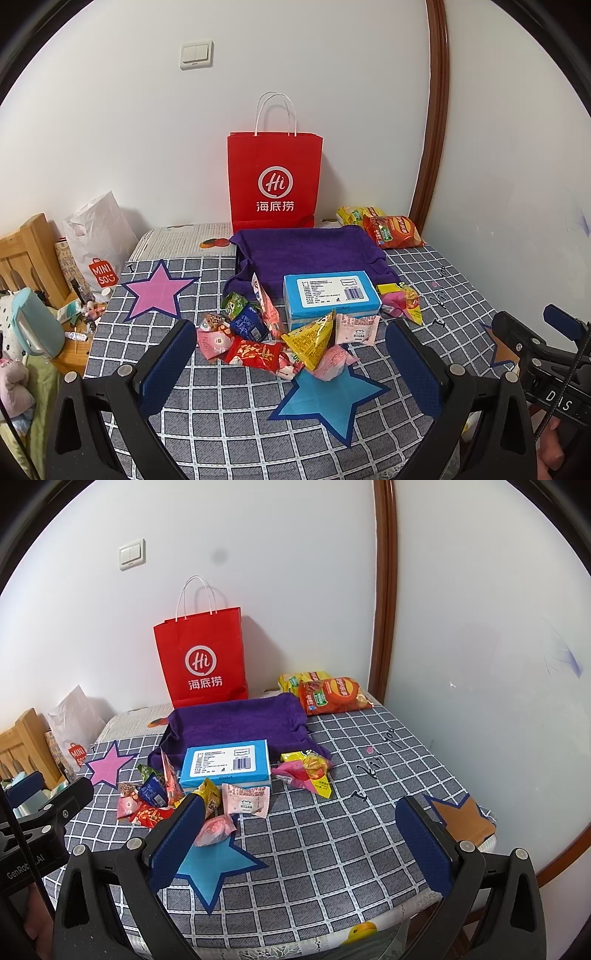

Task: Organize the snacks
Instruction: 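Reach both grippers into the snack pile toward the pink wrapped packets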

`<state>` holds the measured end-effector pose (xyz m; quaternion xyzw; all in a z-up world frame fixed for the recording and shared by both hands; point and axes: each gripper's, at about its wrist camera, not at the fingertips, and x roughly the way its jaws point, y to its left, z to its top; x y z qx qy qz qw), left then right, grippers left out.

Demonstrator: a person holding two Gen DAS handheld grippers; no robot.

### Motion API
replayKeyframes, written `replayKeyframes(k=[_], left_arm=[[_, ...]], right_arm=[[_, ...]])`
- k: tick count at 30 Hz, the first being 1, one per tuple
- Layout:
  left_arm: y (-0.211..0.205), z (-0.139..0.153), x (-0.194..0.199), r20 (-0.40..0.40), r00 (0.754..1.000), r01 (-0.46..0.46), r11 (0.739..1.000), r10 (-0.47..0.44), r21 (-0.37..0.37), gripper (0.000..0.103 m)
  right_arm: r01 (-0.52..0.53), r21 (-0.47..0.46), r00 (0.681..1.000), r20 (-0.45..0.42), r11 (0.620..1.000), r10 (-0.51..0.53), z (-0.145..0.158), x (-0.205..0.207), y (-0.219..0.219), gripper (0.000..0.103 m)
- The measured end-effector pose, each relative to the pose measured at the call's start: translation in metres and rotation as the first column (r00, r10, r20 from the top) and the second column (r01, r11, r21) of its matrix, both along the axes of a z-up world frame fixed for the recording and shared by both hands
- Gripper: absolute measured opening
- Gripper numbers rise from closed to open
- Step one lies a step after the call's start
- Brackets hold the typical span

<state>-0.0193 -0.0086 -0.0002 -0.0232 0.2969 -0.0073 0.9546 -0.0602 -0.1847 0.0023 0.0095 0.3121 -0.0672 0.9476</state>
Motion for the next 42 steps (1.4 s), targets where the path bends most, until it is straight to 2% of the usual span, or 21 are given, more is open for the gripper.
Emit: replayKeyframes(k=[12,23,31,38,42], left_arm=[[-0.002,-0.001,0.000,0.003,1.000,0.003,1.000,-0.003,-0.002,0.102],[0.007,-0.016,0.018,-0.025,1.000,0.001,1.000,-0.002,-0.020,0.102],[0.020,-0.044,0.043,-0.082,0.997,-0.012,1.000,0.010,-0.029,0.102],[0.034,-0.074,0.067,-0.139,0.990,-0.029,0.999,0.025,-0.030,0.102],[0.047,-0.087,0.083,-0.162,0.986,-0.049,0.999,0.046,-0.012,0.102]], right_arm=[[-0.003,-0.005,1.000,0.007,1.000,0.003,-0.001,0.000,0.001,0.102],[-0.022,-0.016,0.999,-0.027,1.000,0.021,-0.018,0.015,0.006,0.102],[-0.014,-0.050,0.996,-0.087,0.999,0.010,-0.049,0.040,0.008,0.102],[-0.043,-0.035,0.990,-0.135,0.998,0.038,-0.081,0.062,0.008,0.102],[-0.067,0.006,0.985,-0.157,0.998,0.067,-0.101,0.078,0.007,0.102]])
